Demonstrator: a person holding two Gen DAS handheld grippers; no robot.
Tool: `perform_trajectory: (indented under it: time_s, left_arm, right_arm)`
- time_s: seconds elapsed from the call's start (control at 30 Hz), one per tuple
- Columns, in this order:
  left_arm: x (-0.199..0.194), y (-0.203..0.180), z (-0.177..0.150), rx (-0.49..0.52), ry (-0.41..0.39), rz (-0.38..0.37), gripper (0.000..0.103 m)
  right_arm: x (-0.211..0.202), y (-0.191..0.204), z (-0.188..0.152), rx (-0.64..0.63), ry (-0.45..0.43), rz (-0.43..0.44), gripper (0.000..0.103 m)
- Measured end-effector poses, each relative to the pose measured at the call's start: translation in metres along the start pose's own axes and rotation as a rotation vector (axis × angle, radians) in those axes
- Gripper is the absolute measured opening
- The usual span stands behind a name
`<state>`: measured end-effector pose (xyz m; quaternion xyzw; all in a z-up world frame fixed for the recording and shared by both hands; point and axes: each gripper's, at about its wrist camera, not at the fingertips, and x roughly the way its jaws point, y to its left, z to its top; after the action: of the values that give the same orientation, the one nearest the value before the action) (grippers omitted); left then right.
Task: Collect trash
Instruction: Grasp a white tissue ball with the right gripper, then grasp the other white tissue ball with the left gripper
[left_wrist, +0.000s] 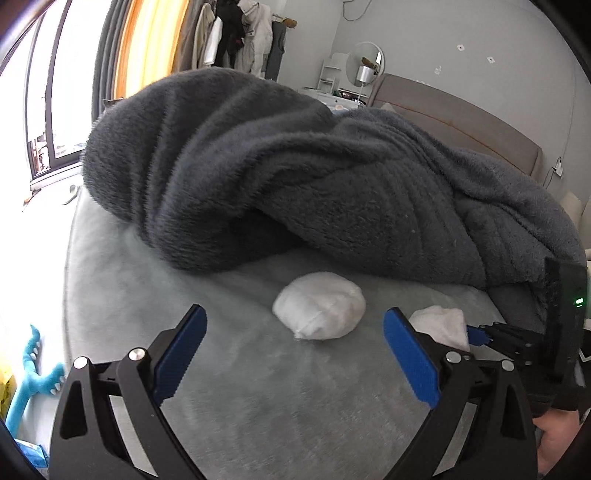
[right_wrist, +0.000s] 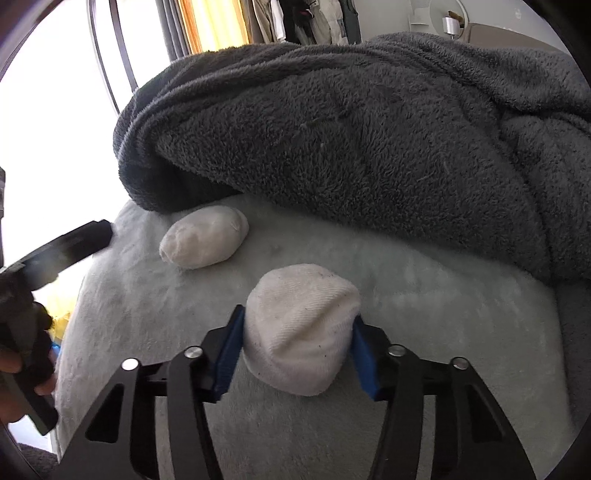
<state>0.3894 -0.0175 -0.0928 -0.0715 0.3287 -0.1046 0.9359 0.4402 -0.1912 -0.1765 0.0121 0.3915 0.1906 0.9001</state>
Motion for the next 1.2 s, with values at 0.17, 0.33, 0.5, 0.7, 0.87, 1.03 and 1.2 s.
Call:
perform_trajectory:
  time_s: [0.17, 0.33, 0.5, 0.7, 0.87, 1.03, 1.2]
  left_arm:
    - [0.017, -0.009, -0.006, -0.007, 0.026, 0.006, 0.098]
    - [0.029, -0.017, -0.005, -0.01, 0.036, 0.007, 0.098]
    - [0.04, -0.022, -0.002, -0.022, 0.046, 0.018, 0.098]
    - [0.056, -0.025, -0.001, -0.045, 0.061, 0.035, 0.097]
    - [0.07, -0.024, -0.003, -0.061, 0.094, 0.036, 0.092]
    - [0.077, -0.019, -0.002, -0.087, 0.121, 0.031, 0.076]
    - [0.075, -0.029, 0.001, -0.046, 0.111, 0.035, 0.061]
  right_arm:
    - [-0.021, -0.014, -0.002, 0.004, -0.033, 0.004, 0.051]
    - [-0.036, -0.033, -0.005, 0.033, -0.051, 0.01, 0.051]
    - [-0.045, -0.049, -0.014, 0.052, -0.051, 0.014, 0.051]
    - [-0.054, -0.055, -0.016, 0.045, -0.054, 0.015, 0.051]
    - [-0.06, -0.061, -0.019, 0.048, -0.056, 0.018, 0.052]
    - [-0.062, -0.064, -0.022, 0.052, -0.053, 0.02, 0.052]
    - [-0.067, -0.063, -0.023, 0.044, -0.055, 0.016, 0.052]
